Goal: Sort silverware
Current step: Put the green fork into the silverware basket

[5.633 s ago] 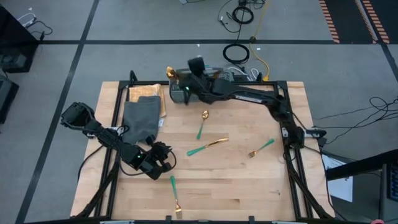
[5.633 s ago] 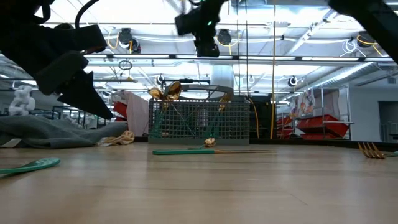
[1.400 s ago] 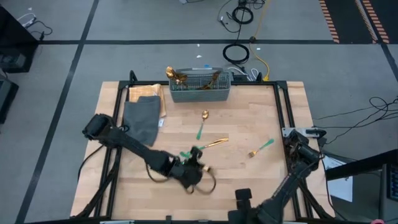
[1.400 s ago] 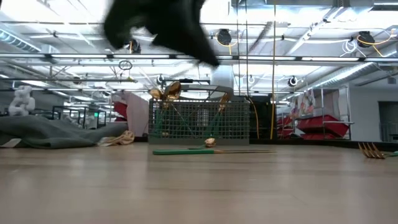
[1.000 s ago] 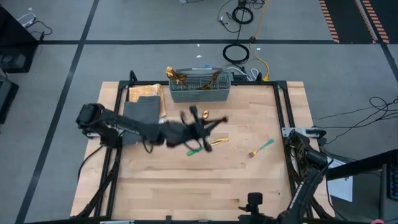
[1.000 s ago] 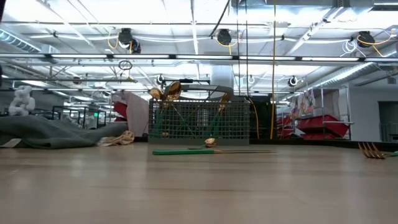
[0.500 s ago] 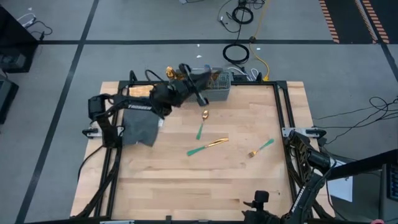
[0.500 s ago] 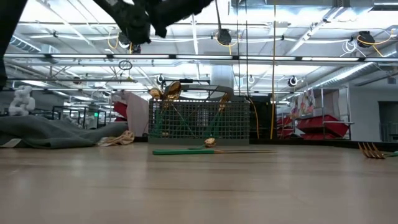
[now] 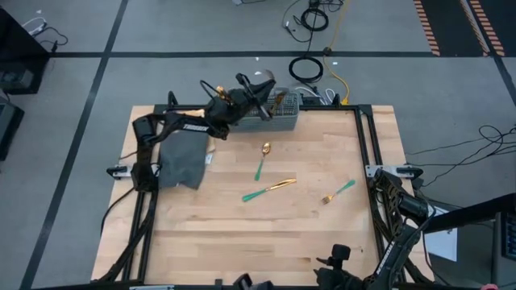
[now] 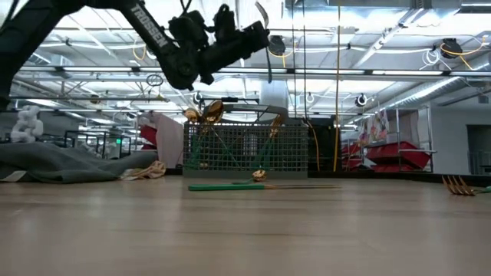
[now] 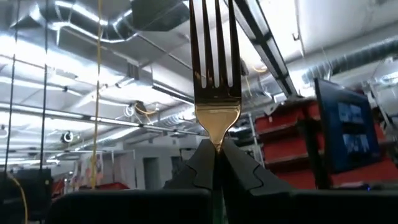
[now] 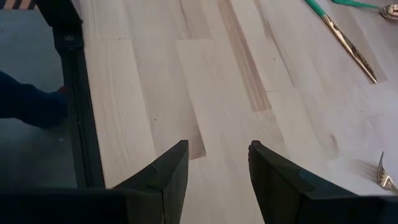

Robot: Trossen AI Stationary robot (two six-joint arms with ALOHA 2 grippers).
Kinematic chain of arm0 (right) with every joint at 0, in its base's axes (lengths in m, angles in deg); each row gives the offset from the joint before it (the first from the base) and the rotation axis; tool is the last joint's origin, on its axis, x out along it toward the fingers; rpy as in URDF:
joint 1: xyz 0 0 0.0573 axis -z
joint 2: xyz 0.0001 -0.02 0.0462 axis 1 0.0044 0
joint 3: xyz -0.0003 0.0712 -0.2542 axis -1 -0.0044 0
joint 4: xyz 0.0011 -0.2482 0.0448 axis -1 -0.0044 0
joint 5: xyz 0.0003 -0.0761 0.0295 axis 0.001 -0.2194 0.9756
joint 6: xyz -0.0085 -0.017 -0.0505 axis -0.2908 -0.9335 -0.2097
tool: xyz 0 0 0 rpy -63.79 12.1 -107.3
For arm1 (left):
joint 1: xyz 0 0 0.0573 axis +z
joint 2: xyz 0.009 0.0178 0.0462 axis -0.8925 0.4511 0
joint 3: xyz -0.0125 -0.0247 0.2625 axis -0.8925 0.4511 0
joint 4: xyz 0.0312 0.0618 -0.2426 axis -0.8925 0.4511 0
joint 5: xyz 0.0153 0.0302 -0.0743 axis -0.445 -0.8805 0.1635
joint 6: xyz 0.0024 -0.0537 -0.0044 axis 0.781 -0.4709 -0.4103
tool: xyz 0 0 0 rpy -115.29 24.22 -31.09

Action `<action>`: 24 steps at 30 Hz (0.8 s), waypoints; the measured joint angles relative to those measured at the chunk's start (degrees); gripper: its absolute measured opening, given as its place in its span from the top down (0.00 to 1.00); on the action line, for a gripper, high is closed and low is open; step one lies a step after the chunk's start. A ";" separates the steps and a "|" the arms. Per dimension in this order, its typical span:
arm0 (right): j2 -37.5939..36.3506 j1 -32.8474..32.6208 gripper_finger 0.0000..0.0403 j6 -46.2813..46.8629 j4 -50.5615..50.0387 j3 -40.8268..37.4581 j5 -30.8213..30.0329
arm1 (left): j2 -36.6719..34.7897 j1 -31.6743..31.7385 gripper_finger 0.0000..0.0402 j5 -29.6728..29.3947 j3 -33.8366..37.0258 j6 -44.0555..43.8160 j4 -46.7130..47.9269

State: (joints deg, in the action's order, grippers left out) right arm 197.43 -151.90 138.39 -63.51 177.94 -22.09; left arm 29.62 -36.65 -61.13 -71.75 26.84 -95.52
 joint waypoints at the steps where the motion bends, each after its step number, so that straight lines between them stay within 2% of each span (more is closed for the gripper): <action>1: 0.00 0.00 0.62 0.04 0.02 0.00 -0.02 | 0.64 0.36 0.97 0.00 -0.15 -0.88 -0.48; 11: 0.00 0.00 0.62 0.00 -0.54 0.00 -0.03 | 7.04 1.25 0.97 -6.32 -0.20 -3.37 -1.13; 17: 0.00 0.00 0.62 -0.13 -1.05 0.02 -0.02 | 7.18 0.52 0.97 -11.61 -0.17 -5.59 5.35; 21: 0.00 0.00 0.62 -0.75 -1.08 0.02 -0.02 | 7.26 -0.33 0.97 -11.88 -0.17 -9.62 7.53; 24: 0.00 0.00 0.62 -1.22 -1.08 0.02 -0.02 | 7.21 -0.90 0.97 -12.16 -0.17 -8.51 9.43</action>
State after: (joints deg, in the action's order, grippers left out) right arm 197.43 -151.90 137.16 -64.59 177.96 -22.11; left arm 36.83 -37.55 -73.29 -71.92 18.33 -86.10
